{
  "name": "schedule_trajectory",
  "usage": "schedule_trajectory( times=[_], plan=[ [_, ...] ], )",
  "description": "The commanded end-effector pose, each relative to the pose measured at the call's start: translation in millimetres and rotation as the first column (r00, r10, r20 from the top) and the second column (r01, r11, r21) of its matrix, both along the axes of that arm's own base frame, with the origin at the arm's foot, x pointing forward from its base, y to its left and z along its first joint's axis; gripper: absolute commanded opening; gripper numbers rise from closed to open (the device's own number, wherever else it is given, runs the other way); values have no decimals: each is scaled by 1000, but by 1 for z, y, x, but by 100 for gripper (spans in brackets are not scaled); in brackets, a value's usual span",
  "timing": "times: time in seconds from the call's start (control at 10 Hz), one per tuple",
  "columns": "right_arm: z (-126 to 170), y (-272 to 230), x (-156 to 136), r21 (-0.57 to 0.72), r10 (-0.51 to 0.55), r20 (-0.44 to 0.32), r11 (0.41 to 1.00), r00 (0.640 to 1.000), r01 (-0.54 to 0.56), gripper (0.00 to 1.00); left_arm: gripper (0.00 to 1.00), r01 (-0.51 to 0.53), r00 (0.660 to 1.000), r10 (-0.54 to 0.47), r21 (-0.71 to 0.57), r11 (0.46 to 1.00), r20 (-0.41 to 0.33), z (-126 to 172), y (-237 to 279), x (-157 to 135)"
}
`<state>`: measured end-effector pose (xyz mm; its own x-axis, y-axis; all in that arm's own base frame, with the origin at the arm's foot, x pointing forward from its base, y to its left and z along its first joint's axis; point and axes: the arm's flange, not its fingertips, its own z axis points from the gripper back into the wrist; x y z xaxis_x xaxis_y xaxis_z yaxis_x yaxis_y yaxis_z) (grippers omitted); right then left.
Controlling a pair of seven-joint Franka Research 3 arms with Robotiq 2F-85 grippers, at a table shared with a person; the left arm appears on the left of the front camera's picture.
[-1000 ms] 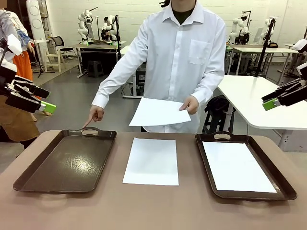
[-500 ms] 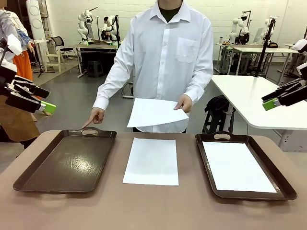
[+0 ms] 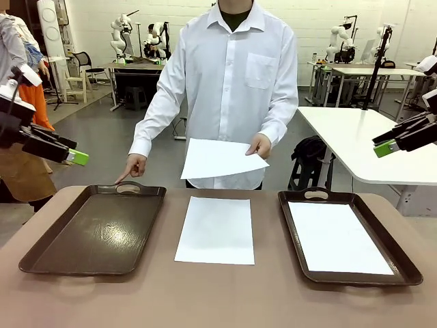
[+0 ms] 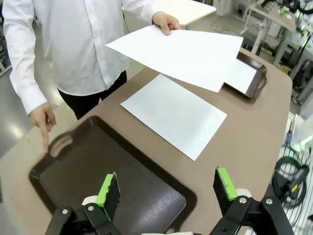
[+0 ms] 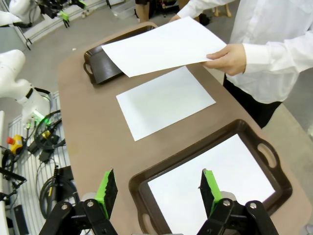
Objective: Sort the A4 documents.
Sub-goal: Receive the A4 Paper.
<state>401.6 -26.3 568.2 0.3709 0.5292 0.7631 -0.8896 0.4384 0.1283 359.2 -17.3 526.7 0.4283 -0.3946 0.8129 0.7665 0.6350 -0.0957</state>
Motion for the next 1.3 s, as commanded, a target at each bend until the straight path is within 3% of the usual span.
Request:
schedule_trajectory(
  times=[0.0,0.1,0.3,0.5,0.9,1.2],
  plan=[
    [-1,1,0,1,2,-1,1000,1000,-2,89,100,-110,989,92,-156,982,-116,-15,-20,45],
    [-1,1,0,1,2,-1,1000,1000,-2,89,100,-118,972,60,-250,961,-226,-32,-34,66],
    [-1,1,0,1,2,-1,1000,1000,-2,89,100,-149,927,-3,-377,914,-374,-53,-56,102],
    [-1,1,0,1,2,-1,1000,1000,-2,89,100,-239,866,-6,-424,873,-499,-77,-73,139],
    [-1,1,0,1,2,-1,1000,1000,-2,89,100,-301,805,-7,-419,857,-593,-101,-103,171],
    [-1,1,0,1,2,-1,1000,1000,-2,89,100,-296,796,-48,-457,839,-603,-105,-116,173]
  ],
)
